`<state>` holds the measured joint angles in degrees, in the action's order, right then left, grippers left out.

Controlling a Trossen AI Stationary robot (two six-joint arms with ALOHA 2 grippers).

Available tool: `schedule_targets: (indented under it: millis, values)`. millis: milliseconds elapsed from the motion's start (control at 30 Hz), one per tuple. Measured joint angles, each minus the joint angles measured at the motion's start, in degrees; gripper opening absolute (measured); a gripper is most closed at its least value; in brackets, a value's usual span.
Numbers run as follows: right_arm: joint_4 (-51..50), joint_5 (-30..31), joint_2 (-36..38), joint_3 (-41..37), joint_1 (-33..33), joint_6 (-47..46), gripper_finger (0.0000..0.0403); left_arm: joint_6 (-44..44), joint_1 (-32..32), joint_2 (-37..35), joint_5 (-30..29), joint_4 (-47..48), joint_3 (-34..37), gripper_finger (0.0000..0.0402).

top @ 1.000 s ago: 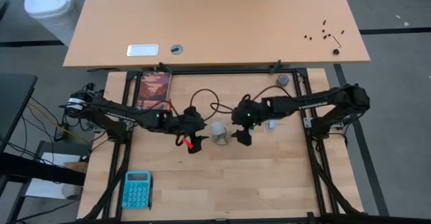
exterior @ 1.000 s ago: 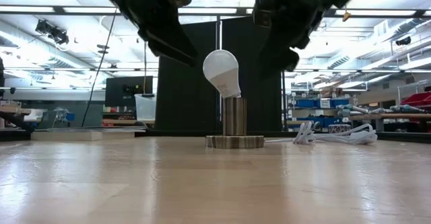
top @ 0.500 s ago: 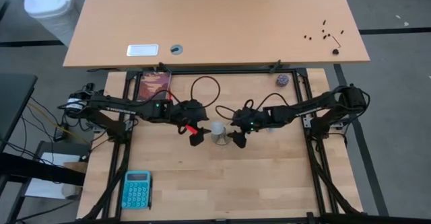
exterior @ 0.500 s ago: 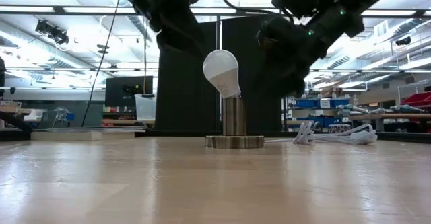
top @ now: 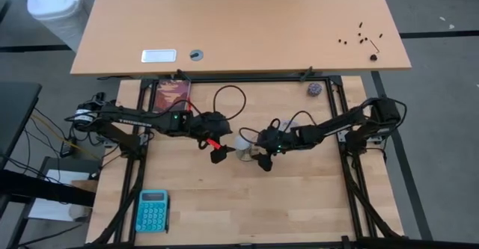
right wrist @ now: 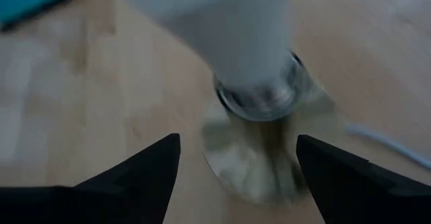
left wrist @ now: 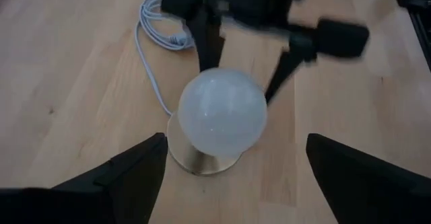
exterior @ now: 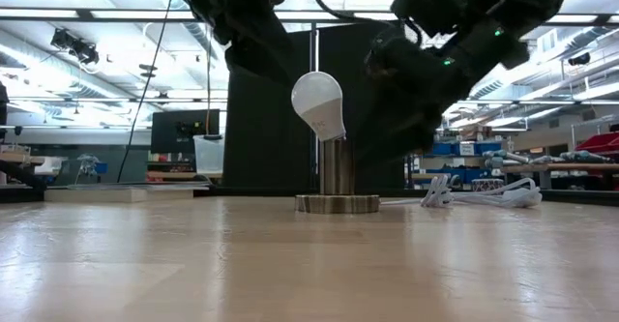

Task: Screw lightbulb
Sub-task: Insert the lightbulb into the desk lamp

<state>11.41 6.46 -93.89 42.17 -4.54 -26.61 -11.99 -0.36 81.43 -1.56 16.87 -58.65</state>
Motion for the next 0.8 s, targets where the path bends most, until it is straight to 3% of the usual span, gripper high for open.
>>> schedule_targets:
  millis: [367,800]
  values:
    - [11.43,4.92,-8.44,-0.32,-0.43,-1.97,0.0306,0.32,-0.11,0.00,0.83,1.21,0.02,0.0358]
    - [32.72,6.52,-15.16,-4.47,-0.63,0.53,0.0306,1.29,-0.13,0.00,4.04,1.32,-0.01,0.0358]
